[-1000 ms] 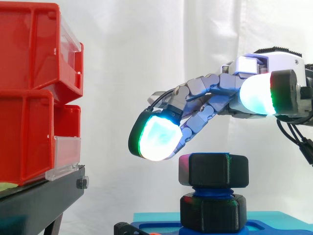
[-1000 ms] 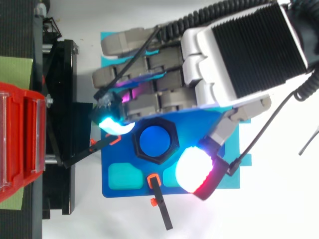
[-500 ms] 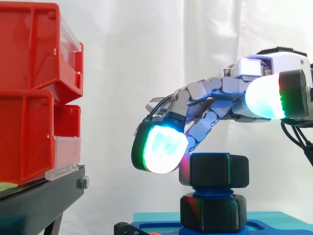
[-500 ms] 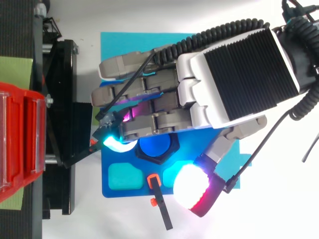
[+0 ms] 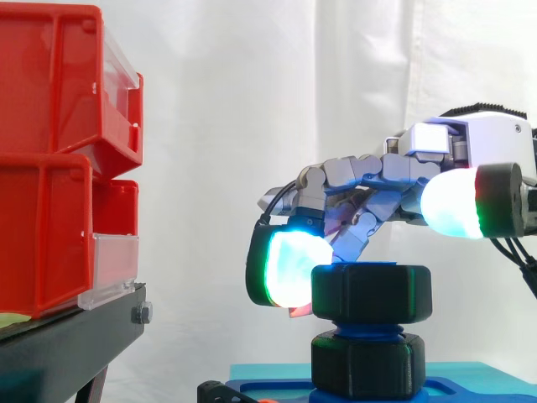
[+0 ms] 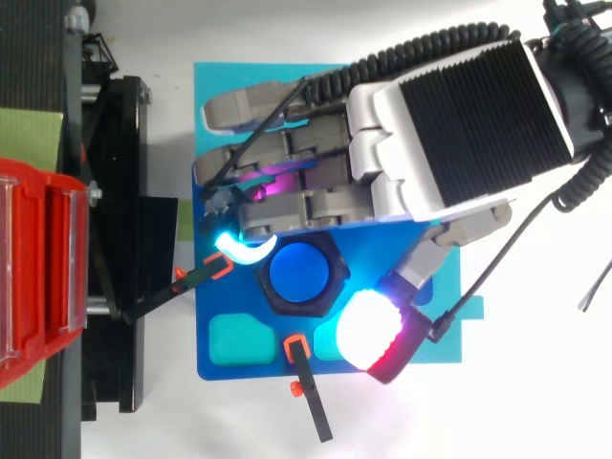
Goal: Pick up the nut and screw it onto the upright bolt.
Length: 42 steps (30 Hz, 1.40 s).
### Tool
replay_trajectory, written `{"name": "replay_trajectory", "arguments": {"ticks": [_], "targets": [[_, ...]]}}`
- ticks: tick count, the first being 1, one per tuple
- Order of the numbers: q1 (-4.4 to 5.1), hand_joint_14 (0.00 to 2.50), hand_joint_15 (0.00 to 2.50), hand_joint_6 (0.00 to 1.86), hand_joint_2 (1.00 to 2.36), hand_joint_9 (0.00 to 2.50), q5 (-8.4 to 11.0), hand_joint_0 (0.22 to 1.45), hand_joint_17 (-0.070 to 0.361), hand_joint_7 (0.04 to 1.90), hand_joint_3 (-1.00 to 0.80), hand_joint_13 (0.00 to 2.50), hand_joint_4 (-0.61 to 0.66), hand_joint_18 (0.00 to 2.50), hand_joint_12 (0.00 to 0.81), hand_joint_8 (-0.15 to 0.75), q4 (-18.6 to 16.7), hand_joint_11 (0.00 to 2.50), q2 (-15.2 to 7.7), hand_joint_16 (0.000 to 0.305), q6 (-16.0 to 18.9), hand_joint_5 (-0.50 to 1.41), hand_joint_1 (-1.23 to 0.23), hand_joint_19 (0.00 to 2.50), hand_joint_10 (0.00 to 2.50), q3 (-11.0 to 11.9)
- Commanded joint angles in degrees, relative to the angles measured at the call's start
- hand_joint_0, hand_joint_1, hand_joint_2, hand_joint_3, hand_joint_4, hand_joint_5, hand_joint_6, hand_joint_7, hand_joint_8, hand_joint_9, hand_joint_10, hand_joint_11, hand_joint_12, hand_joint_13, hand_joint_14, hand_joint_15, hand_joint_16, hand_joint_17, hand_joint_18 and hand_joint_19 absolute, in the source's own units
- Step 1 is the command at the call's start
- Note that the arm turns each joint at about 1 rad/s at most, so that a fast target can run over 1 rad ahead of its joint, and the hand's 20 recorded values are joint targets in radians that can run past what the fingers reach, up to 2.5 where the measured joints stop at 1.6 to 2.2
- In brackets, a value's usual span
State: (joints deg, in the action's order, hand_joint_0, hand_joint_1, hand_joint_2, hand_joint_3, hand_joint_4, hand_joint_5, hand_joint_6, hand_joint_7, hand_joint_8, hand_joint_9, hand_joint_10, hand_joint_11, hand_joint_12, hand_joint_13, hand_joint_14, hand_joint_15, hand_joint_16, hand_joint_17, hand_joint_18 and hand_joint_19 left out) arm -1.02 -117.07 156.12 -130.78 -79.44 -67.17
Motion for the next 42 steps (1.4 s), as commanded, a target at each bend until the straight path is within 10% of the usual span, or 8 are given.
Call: {"name": "replay_trajectory", "arguments": {"ticks": [1, 24, 42], "targets": [[-0.74, 0.00, 0.00, 0.50, 1.00, 0.85, -0.62, 0.54, 0.050, 1.51, -0.50, 0.51, 0.19, 0.08, 0.265, 0.253, -0.99, 0.00, 0.00, 0.022, -0.02, 0.01, -0.22, 0.00, 0.00, -0.24], [-3.64, 0.00, 0.00, 0.50, 1.00, 1.10, -3.43, 0.54, 0.037, 1.50, -0.50, 0.69, 0.15, 0.29, 0.219, 0.249, -1.96, 0.00, 0.00, 0.017, -0.02, 0.04, -0.23, 0.00, 0.00, 0.29], [-2.76, 0.00, 0.00, 0.50, 1.00, 0.78, -3.96, 0.51, 0.063, 0.70, -0.50, 0.45, 0.21, 0.08, 0.273, 0.210, -1.34, 0.00, 0.00, 0.028, 0.07, -0.09, -0.16, 0.00, 0.00, 2.84]]}}
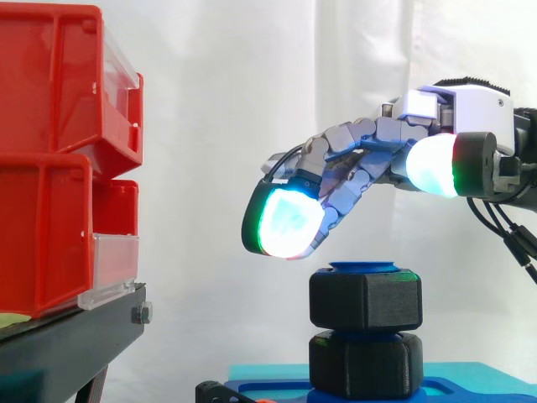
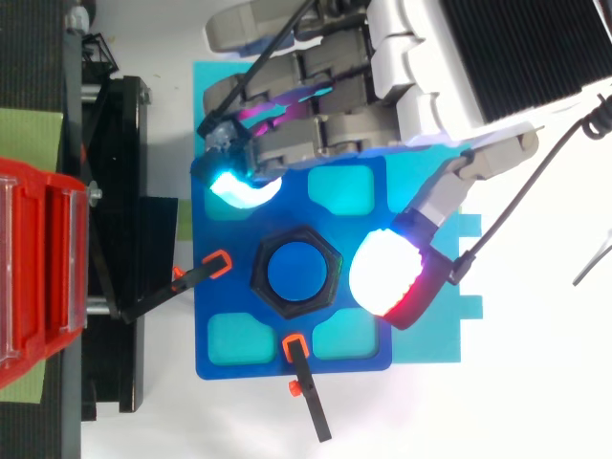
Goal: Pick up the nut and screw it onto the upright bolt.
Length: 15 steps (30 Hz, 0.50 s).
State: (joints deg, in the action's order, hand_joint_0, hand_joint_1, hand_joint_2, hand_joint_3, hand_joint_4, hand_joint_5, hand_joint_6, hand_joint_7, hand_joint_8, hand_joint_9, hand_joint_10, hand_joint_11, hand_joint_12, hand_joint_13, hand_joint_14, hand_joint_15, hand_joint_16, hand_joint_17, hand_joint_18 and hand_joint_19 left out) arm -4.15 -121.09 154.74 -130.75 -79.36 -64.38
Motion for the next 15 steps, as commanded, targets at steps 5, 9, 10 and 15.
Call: {"name": "replay_trajectory", "arguments": {"ticks": [5, 9, 10, 15], "targets": [[1.43, 0.00, 0.00, 0.50, 1.00, 0.73, 1.03, 0.51, 0.066, 0.73, -0.50, 0.41, 0.21, 0.03, 0.287, 0.213, 1.18, 0.00, 0.05, 0.029, 0.08, -0.10, -0.15, 0.00, 0.00, 0.05], [2.48, 0.00, 0.00, 0.50, 1.00, 0.72, 1.99, 0.51, 0.066, 0.73, -0.50, 0.41, 0.21, 0.03, 0.290, 0.216, 1.62, 0.00, -0.03, 0.029, 0.08, -0.10, -0.15, 0.00, 0.00, 0.05], [2.57, 0.00, 0.00, 0.50, 1.00, 0.72, 2.08, 0.51, 0.067, 0.73, -0.50, 0.40, 0.20, 0.03, 0.290, 0.214, 1.62, 0.00, -0.03, 0.030, 0.17, -0.10, -0.15, 0.00, 0.00, 0.05], [3.45, 0.00, 0.00, 0.50, 1.00, 0.72, 3.05, 0.51, 0.068, 0.74, -0.50, 0.40, 0.20, 0.02, 0.292, 0.217, 2.94, 0.00, -0.03, 0.030, 0.08, -0.10, -0.14, 0.00, 0.00, 0.05]]}}
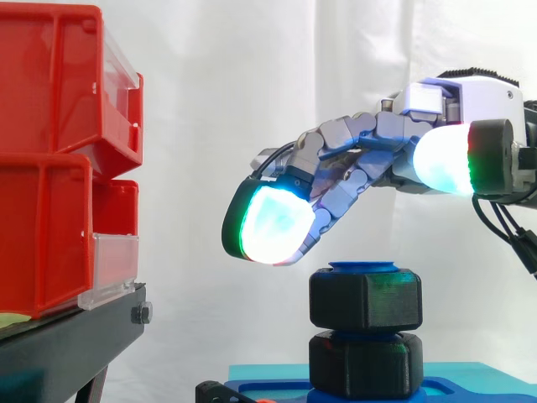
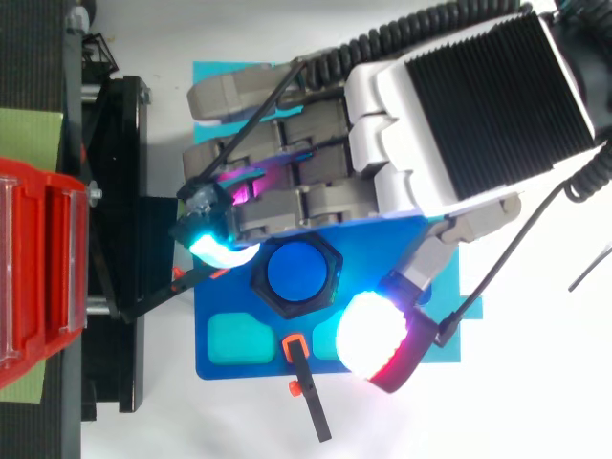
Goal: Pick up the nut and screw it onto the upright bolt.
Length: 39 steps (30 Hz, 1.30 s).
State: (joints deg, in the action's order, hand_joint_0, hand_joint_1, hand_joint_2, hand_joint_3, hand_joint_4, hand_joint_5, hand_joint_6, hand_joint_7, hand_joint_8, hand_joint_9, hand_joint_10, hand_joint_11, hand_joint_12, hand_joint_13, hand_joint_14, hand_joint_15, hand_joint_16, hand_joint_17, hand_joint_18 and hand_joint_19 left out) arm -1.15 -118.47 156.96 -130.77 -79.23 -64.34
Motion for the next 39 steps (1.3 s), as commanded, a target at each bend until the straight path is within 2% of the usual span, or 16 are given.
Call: {"name": "replay_trajectory", "arguments": {"ticks": [1, 6, 19, 21, 31, 39], "targets": [[0.53, 0.00, 0.00, 0.50, 1.00, 0.71, 0.52, 0.51, 0.068, 0.74, -0.50, 0.40, 0.21, 0.02, 0.293, 0.218, 0.89, 0.00, -0.01, 0.030, -0.05, -0.10, -0.14, 0.00, 0.00, -0.09], [0.62, 0.00, 0.00, 0.50, 1.00, 0.71, 0.52, 0.51, 0.068, 0.75, -0.50, 0.40, 0.21, 0.02, 0.292, 0.219, 1.16, 0.00, -0.01, 0.030, 0.04, -0.09, -0.14, 0.00, 0.00, -0.09], [0.71, 0.00, 0.00, 0.50, 1.00, 0.72, 0.52, 0.51, 0.068, 0.93, -0.50, 0.40, 0.25, 0.02, 0.290, 0.227, 2.30, 0.00, 0.08, 0.030, -0.14, -0.06, -0.14, 0.00, 0.00, -0.09], [0.79, 0.00, 0.00, 0.50, 1.00, 0.72, 0.43, 0.51, 0.067, 0.97, -0.50, 0.41, 0.25, 0.02, 0.290, 0.228, 2.30, 0.00, -0.01, 0.030, -0.14, -0.05, -0.14, 0.00, 0.00, -0.35], [0.00, 0.00, 0.00, 0.50, 1.00, 0.78, 0.17, 0.52, 0.062, 1.26, -0.50, 0.45, 0.24, 0.06, 0.283, 0.239, 2.30, 0.00, -0.01, 0.028, -0.23, -0.02, -0.17, 0.00, 0.00, -0.97], [-0.70, 0.00, 0.00, 0.50, 1.00, 0.90, -0.45, 0.54, 0.053, 1.51, -0.50, 0.56, 0.19, 0.19, 0.259, 0.256, 2.04, 0.00, -0.01, 0.024, -0.31, 0.02, -0.22, 0.00, 0.00, -0.97]]}}
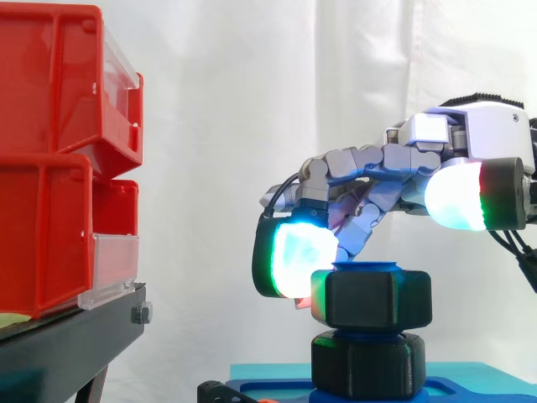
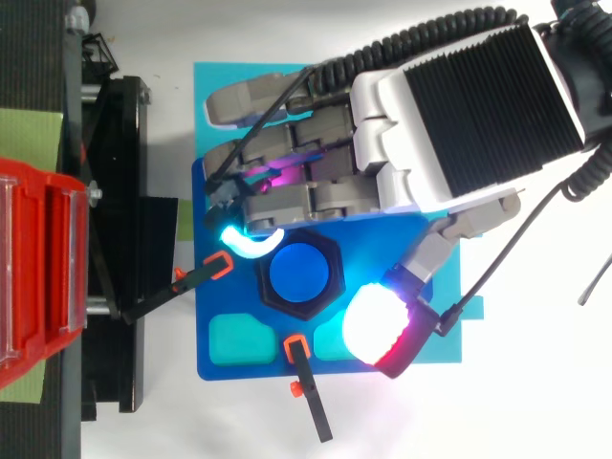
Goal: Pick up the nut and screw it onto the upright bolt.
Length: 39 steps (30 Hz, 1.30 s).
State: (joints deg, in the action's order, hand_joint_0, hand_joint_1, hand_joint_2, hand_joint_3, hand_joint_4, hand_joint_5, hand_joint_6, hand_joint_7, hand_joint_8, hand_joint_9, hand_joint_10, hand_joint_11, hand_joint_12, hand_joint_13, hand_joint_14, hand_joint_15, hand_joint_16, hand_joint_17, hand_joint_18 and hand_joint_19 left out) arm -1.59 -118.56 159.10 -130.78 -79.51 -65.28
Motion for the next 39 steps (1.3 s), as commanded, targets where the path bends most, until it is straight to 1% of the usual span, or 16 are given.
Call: {"name": "replay_trajectory", "arguments": {"ticks": [1, 2, 6, 11, 17, 19, 21, 24, 25, 26, 29, 31, 32, 35, 39], "targets": [[-0.35, 0.00, 0.00, 0.50, 1.00, 0.91, -0.36, 0.54, 0.053, 1.53, -0.50, 0.58, 0.19, 0.21, 0.256, 0.255, -0.10, 0.00, 0.00, 0.024, -0.04, 0.02, -0.23, 0.00, 0.00, -0.02], [-0.35, 0.00, 0.00, 0.51, 1.00, 0.93, -0.45, 0.54, 0.052, 1.54, -0.50, 0.59, 0.18, 0.23, 0.250, 0.254, -0.02, 0.00, 0.00, 0.023, -0.04, 0.03, -0.23, 0.00, 0.00, -0.02], [-1.05, 0.00, 0.00, 0.57, 1.00, 1.04, -1.15, 0.55, 0.046, 1.44, -0.50, 0.69, 0.12, 0.34, 0.224, 0.254, -0.10, 0.00, 0.00, 0.020, -0.12, 0.04, -0.24, 0.00, 0.00, -0.02], [-1.58, 0.00, 0.00, 0.61, 1.00, 1.14, -1.68, 0.55, 0.038, 1.34, -0.50, 0.77, 0.09, 0.44, 0.198, 0.248, -0.10, 0.00, 0.00, 0.017, -0.12, 0.05, -0.25, 0.00, 0.00, -0.02], [-1.93, 0.00, 0.00, 0.63, 1.00, 1.27, -2.03, 0.55, 0.030, 1.30, -0.50, 0.85, 0.08, 0.51, 0.178, 0.244, -0.10, 0.00, 0.00, 0.013, -0.12, 0.06, -0.26, 0.01, 0.00, -0.02], [-2.28, 0.00, 0.00, 0.62, 1.00, 1.27, -2.38, 0.55, 0.030, 1.31, -0.50, 0.85, 0.08, 0.52, 0.178, 0.243, -0.37, 0.00, 0.00, 0.013, -0.12, 0.06, -0.26, 0.01, 0.00, -0.02], [-2.37, 0.00, 0.00, 0.61, 1.00, 1.28, -2.65, 0.55, 0.030, 1.33, -0.50, 0.85, 0.09, 0.52, 0.180, 0.243, -0.45, 0.00, 0.00, 0.013, -0.12, 0.06, -0.26, 0.01, 0.00, -0.02], [-2.63, 0.00, 0.00, 0.52, 1.00, 1.26, -2.91, 0.55, 0.034, 1.51, -0.50, 0.81, 0.12, 0.47, 0.197, 0.248, -0.81, 0.00, 0.09, 0.015, -0.12, 0.06, -0.26, 0.00, 0.00, -0.02], [-2.63, 0.00, 0.00, 0.50, 1.00, 1.25, -3.00, 0.55, 0.037, 1.50, -0.50, 0.79, 0.15, 0.44, 0.202, 0.248, -0.98, 0.00, 0.09, 0.016, -0.12, 0.05, -0.25, 0.00, 0.00, -0.02], [-2.81, 0.00, 0.00, 0.50, 1.00, 1.25, -3.17, 0.54, 0.037, 1.47, -0.50, 0.79, 0.16, 0.44, 0.206, 0.253, -1.33, 0.00, 0.00, 0.017, -0.12, 0.04, -0.25, 0.00, 0.00, -0.02], [-2.90, 0.00, 0.00, 0.50, 1.00, 1.20, -3.52, 0.54, 0.043, 1.31, -0.50, 0.75, 0.21, 0.41, 0.218, 0.247, -1.86, 0.00, 0.00, 0.019, -0.04, 0.01, -0.25, 0.00, 0.00, 0.16], [-2.98, 0.00, 0.00, 0.50, 1.00, 1.16, -3.79, 0.54, 0.047, 1.20, -0.50, 0.73, 0.23, 0.38, 0.223, 0.244, -1.77, 0.00, 0.09, 0.021, 0.05, -0.01, -0.24, 0.00, 0.00, 0.95], [-3.07, 0.00, 0.00, 0.50, 1.00, 1.14, -3.88, 0.54, 0.048, 1.17, -0.50, 0.72, 0.24, 0.37, 0.226, 0.241, -1.77, 0.00, 0.00, 0.021, 0.05, -0.01, -0.24, 0.00, 0.00, 1.30], [-2.98, 0.00, 0.00, 0.50, 1.00, 1.10, -4.05, 0.53, 0.052, 1.01, -0.50, 0.70, 0.26, 0.34, 0.234, 0.238, -1.69, 0.00, 0.09, 0.023, 0.05, -0.04, -0.23, 0.00, 0.00, 1.65], [-2.98, 0.00, 0.00, 0.50, 1.00, 1.04, -4.14, 0.53, 0.055, 0.87, -0.50, 0.67, 0.24, 0.32, 0.239, 0.228, -1.95, 0.00, 0.00, 0.024, 0.05, -0.06, -0.23, 0.00, 0.00, 1.83]]}}
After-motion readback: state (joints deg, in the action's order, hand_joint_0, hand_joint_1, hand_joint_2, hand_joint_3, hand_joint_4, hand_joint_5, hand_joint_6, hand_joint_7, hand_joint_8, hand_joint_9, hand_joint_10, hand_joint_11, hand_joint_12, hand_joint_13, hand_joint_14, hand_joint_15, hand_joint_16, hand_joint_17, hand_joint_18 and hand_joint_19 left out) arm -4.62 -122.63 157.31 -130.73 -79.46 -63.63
